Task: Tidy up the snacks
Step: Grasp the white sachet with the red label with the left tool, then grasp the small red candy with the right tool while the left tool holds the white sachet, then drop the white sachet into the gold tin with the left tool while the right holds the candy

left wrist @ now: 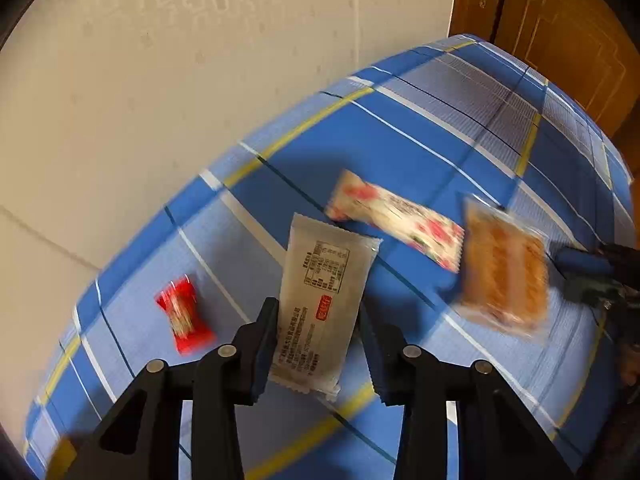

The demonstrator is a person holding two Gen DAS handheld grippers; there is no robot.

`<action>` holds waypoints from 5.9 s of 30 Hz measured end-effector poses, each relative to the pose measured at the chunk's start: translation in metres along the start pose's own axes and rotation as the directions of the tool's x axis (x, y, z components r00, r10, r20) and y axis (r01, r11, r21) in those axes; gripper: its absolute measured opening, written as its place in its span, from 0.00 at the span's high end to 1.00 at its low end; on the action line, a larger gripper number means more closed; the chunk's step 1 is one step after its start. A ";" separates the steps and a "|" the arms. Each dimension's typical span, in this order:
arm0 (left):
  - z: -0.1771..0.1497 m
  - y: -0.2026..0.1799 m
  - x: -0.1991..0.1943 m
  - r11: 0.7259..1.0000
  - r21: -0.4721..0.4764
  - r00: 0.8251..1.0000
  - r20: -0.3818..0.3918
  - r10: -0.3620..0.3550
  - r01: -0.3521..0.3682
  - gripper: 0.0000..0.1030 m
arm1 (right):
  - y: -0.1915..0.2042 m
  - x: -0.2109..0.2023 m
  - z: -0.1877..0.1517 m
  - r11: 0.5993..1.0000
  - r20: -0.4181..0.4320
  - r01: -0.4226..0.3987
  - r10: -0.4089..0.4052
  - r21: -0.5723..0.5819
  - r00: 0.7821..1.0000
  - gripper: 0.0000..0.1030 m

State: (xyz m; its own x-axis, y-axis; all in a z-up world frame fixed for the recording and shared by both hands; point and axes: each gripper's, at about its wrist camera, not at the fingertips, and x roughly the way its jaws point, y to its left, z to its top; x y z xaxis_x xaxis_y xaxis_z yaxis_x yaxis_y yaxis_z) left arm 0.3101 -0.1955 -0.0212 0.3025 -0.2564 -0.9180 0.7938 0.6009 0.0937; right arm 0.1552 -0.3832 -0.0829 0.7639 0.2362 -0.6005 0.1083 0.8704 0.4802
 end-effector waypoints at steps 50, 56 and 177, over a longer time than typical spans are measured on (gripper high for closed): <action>-0.223 -0.090 -0.077 0.846 -0.533 0.884 0.391 0.257 -0.010 0.63 | 0.151 0.077 0.043 0.925 -0.189 -0.023 -0.053 -0.379 0.981 0.68; -0.225 -0.090 -0.078 0.842 -0.540 0.879 0.410 0.244 0.018 0.63 | 0.183 0.135 0.058 0.908 -0.232 -0.013 -0.093 -0.419 0.968 0.67; -0.271 0.104 -0.138 0.417 -0.896 0.890 0.059 0.452 -0.153 0.38 | 0.110 0.010 -0.075 0.869 0.008 0.151 -0.167 -0.472 0.986 0.81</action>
State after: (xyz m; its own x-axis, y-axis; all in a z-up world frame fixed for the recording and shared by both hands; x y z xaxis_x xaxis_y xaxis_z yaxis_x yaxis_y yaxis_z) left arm 0.2080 0.1077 0.0110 0.6592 -0.0011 -0.7520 -0.1874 0.9682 -0.1657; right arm 0.1270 -0.2532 -0.0839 0.7400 0.0837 -0.6674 -0.0905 0.9956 0.0245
